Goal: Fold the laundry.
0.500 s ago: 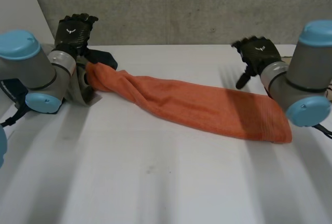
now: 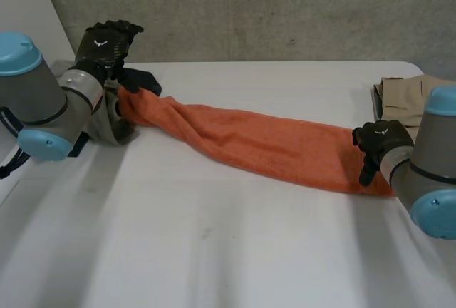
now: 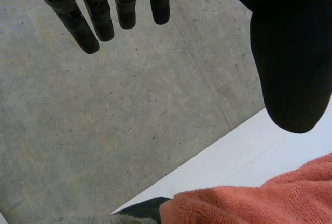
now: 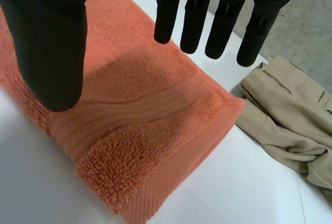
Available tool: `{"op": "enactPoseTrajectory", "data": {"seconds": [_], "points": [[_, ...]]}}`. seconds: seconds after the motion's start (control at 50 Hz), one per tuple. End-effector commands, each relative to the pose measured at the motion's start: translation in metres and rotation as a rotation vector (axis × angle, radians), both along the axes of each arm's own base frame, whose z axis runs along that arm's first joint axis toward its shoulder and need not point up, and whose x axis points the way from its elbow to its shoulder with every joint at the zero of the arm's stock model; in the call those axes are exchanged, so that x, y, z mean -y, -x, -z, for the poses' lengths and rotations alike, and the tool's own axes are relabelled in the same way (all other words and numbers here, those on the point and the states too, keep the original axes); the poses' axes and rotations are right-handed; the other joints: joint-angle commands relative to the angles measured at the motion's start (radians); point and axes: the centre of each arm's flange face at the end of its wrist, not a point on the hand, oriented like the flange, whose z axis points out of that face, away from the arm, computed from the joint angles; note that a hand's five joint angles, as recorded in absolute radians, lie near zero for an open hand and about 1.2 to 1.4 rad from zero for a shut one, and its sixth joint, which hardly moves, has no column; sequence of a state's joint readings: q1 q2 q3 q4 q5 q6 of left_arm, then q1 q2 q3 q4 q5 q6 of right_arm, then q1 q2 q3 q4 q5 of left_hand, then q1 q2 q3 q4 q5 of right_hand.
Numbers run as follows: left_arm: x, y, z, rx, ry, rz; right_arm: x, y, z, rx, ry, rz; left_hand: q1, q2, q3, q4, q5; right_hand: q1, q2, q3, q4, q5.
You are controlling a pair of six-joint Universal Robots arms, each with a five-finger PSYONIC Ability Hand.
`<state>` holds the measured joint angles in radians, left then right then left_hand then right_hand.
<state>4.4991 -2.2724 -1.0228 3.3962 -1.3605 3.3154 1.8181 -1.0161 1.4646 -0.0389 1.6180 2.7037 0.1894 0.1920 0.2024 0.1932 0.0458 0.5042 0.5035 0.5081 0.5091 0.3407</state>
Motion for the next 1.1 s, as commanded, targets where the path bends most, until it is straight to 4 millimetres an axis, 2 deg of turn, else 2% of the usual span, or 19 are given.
{"op": "enactPoseTrajectory", "data": {"seconds": [0.02, 0.1, 0.14, 0.16, 0.18, 0.2, 0.38, 0.46, 0.62, 0.74, 0.82, 0.88, 0.9, 0.94, 0.98, 1.0, 1.02, 1.06, 1.1], "points": [[-0.001, -0.002, 0.006, 0.001, -0.019, -0.003, -0.002, 0.003, 0.009, -0.01, -0.053, 0.01, -0.015, -0.017, -0.028, -0.019, -0.046, 0.12, 0.12, 0.116, 0.115, 0.109], [0.0, -0.004, 0.007, 0.001, -0.022, -0.006, -0.002, 0.006, 0.014, -0.013, -0.071, 0.017, -0.015, -0.017, -0.028, -0.019, -0.046, 0.12, 0.12, 0.116, 0.115, 0.109], [0.0, -0.004, 0.008, 0.001, -0.022, -0.006, -0.003, 0.006, 0.016, -0.014, -0.082, 0.016, -0.015, -0.017, -0.028, -0.019, -0.046, 0.23, 0.231, 0.226, 0.225, 0.219], [0.0, -0.004, 0.008, 0.001, -0.022, -0.008, -0.004, 0.007, 0.016, -0.014, -0.086, 0.016, -0.015, -0.017, -0.028, -0.019, -0.046, 0.417, 0.418, 0.413, 0.412, 0.406], [0.0, -0.003, 0.008, 0.001, -0.022, -0.006, -0.005, 0.008, 0.016, -0.013, -0.09, 0.018, -0.015, -0.017, -0.028, -0.019, -0.046, 0.817, 0.818, 0.813, 0.812, 0.806], [0.0, -0.003, 0.008, 0.001, -0.022, -0.006, -0.006, 0.008, 0.017, -0.013, -0.093, 0.018, -0.015, -0.017, -0.028, -0.019, -0.046, 0.891, 0.892, 0.887, 0.886, 0.88], [0.0, -0.006, 0.005, 0.003, -0.016, -0.011, 0.001, 0.031, 0.004, 0.013, -0.064, 0.027, -0.015, -0.017, -0.028, -0.019, -0.046, 0.892, 0.893, 0.888, 0.887, 0.881], [0.001, -0.008, 0.005, 0.006, -0.02, -0.016, 0.019, 0.061, 0.002, -0.043, -0.026, 0.073, -0.015, -0.017, -0.028, -0.019, -0.046, 0.892, 0.893, 0.888, 0.887, 0.881], [-0.003, -0.014, 0.003, 0.008, -0.031, -0.023, 0.075, 0.159, -0.007, -0.225, 0.113, 0.166, -0.015, -0.017, -0.028, -0.019, -0.046, 0.892, 0.893, 0.888, 0.887, 0.881], [-0.007, -0.013, 0.0, 0.011, -0.026, -0.014, 0.092, 0.167, -0.017, -0.24, 0.165, 0.143, -0.015, -0.017, -0.028, -0.019, -0.046, 0.892, 0.893, 0.888, 0.887, 0.881], [-0.01, -0.011, -0.003, 0.011, -0.021, -0.01, 0.093, 0.137, -0.031, -0.234, 0.218, 0.08, -0.015, -0.017, -0.028, -0.019, -0.046, 0.892, 0.893, 0.888, 0.887, 0.881], [-0.014, -0.008, -0.007, 0.01, -0.017, -0.002, 0.088, 0.099, -0.053, -0.227, 0.301, -0.004, -0.015, -0.017, -0.028, -0.019, -0.046, 0.892, 0.893, 0.888, 0.887, 0.881], [-0.016, -0.008, -0.01, 0.009, -0.011, -0.002, 0.083, 0.073, -0.062, -0.215, 0.349, -0.066, -0.015, -0.017, -0.028, -0.019, -0.046, 0.892, 0.893, 0.888, 0.887, 0.881], [-0.018, -0.007, -0.013, 0.008, -0.006, 0.001, 0.075, 0.043, -0.071, -0.198, 0.402, -0.144, -0.015, -0.017, -0.028, -0.019, -0.046, 0.892, 0.893, 0.888, 0.887, 0.881], [-0.021, -0.006, -0.017, 0.006, 0.001, 0.004, 0.06, -0.001, -0.08, -0.164, 0.476, -0.272, -0.015, -0.017, -0.028, -0.019, -0.046, 0.892, 0.893, 0.888, 0.887, 0.881], [-0.021, -0.006, -0.019, 0.004, 0.005, 0.002, 0.053, -0.017, -0.08, -0.15, 0.496, -0.32, -0.015, -0.017, -0.028, -0.019, -0.046, 0.892, 0.893, 0.888, 0.887, 0.881], [-0.023, -0.006, -0.022, 0.0, 0.008, 0.003, 0.038, -0.048, -0.079, -0.12, 0.532, -0.424, -0.015, -0.017, -0.028, -0.019, -0.046, 0.892, 0.893, 0.888, 0.887, 0.881], [-0.025, -0.007, -0.026, -0.001, 0.014, 0.003, 0.021, -0.078, -0.077, -0.088, 0.566, -0.537, -0.015, -0.017, -0.028, -0.019, -0.046, 0.892, 0.893, 0.888, 0.887, 0.881], [-0.028, -0.007, -0.029, -0.003, 0.017, 0.003, -0.009, -0.119, -0.068, -0.036, 0.595, -0.708, -0.015, -0.017, -0.028, -0.019, -0.046, 0.892, 0.893, 0.888, 0.887, 0.881]]}}
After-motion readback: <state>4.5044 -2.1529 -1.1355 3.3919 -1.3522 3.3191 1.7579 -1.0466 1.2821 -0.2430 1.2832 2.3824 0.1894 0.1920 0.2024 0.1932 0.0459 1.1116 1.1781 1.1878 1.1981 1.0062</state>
